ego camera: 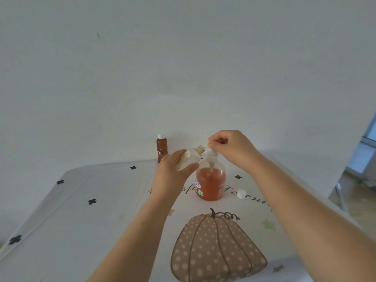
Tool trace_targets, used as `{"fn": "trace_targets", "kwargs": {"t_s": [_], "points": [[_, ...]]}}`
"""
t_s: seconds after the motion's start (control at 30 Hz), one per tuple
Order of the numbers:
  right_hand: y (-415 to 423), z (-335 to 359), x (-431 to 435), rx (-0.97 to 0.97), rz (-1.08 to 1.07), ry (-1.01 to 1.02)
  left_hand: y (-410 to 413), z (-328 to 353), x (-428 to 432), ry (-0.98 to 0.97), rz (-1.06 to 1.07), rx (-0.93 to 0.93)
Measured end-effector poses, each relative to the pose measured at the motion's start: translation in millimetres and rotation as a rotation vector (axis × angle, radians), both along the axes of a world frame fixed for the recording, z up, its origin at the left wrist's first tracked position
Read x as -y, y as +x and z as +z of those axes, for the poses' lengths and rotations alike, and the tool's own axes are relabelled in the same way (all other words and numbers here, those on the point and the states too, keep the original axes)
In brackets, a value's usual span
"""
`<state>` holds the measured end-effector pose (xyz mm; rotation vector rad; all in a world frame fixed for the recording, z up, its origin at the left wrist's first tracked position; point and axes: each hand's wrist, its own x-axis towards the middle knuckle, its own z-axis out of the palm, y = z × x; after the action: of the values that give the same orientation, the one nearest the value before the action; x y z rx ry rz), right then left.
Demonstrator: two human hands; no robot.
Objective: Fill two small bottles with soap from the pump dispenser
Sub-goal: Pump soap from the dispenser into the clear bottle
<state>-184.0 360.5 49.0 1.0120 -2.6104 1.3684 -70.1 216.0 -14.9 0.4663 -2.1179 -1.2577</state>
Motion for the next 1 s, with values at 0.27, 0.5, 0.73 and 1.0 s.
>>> {"fn": "trace_targets", "kwargs": {"t_s": [0.27, 0.5, 0.73, 1.0], "points": [[-5.4, 12.1, 1.6, 0.024, 0.022, 0.113, -4.4, 9.2, 13.2, -0.058, -0.015, 0.019], [-22.5, 32.8, 31.8, -0.068, -0.097, 0.141, 4.0, 11.7, 25.6, 0.137, -0.111, -0.007], [-38.0, 25.4, 71.1, -0.095, -0.101, 0.339, 4.5, 9.0, 33.0, 0.256, -0.209, -0.021], [-38.1, 19.1, 80.0, -0.013, -0.131, 0.518, -5.1, 0.9, 52.2, 0.438, -0.457, -0.051]]}}
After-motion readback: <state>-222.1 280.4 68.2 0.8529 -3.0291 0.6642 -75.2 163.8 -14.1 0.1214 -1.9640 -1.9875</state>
